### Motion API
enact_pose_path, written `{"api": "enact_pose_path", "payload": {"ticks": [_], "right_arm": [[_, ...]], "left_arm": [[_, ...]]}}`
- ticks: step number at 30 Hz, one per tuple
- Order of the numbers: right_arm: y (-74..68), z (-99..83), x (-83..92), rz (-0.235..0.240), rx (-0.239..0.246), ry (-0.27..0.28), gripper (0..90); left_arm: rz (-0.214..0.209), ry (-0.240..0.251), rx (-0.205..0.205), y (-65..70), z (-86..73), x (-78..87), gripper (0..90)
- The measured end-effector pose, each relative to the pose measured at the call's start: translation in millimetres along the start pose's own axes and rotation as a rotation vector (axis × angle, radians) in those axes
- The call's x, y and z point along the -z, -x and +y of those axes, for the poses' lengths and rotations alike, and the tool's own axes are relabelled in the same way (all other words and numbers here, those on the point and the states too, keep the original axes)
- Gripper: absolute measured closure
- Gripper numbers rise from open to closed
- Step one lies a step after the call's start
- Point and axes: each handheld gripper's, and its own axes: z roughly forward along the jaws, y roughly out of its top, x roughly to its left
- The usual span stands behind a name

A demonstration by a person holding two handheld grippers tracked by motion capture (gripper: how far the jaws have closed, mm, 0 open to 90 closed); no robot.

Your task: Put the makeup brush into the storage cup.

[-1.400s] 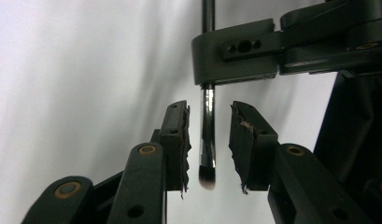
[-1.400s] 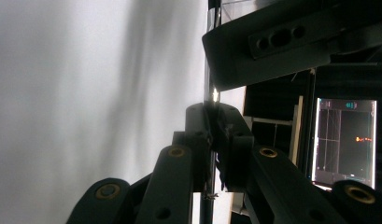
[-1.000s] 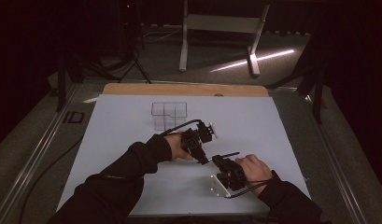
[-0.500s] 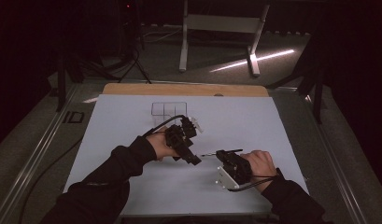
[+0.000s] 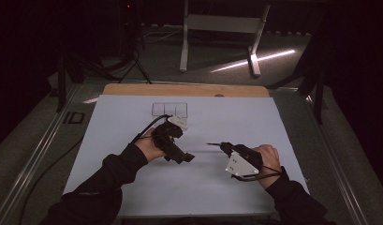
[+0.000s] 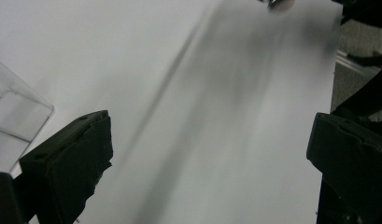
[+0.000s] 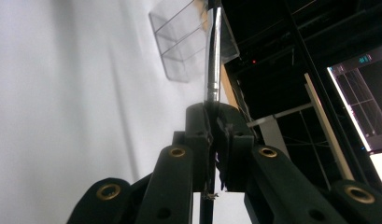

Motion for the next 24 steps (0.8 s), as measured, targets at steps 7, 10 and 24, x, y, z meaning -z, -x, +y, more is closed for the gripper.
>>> {"api": "enact_pose_path", "payload": {"ticks": [7, 10, 24], "right_arm": [[13.4, -1.8, 2.7, 0.011, -0.130, 0.040, 83.8], [27.0, -2.7, 4.0, 0.030, -0.252, 0.082, 83.8], [68.4, 10.6, -0.7, 0.051, -0.440, 0.188, 83.8]], "left_arm": [[0.038, 0.045, -0.025, 1.1, -16.2, -2.7, 1.9], [0.065, 0.085, -0.012, 1.8, -30.4, -6.7, 1.9], [0.088, 0.167, -0.016, 12.6, -71.1, -19.3, 1.9]]}}
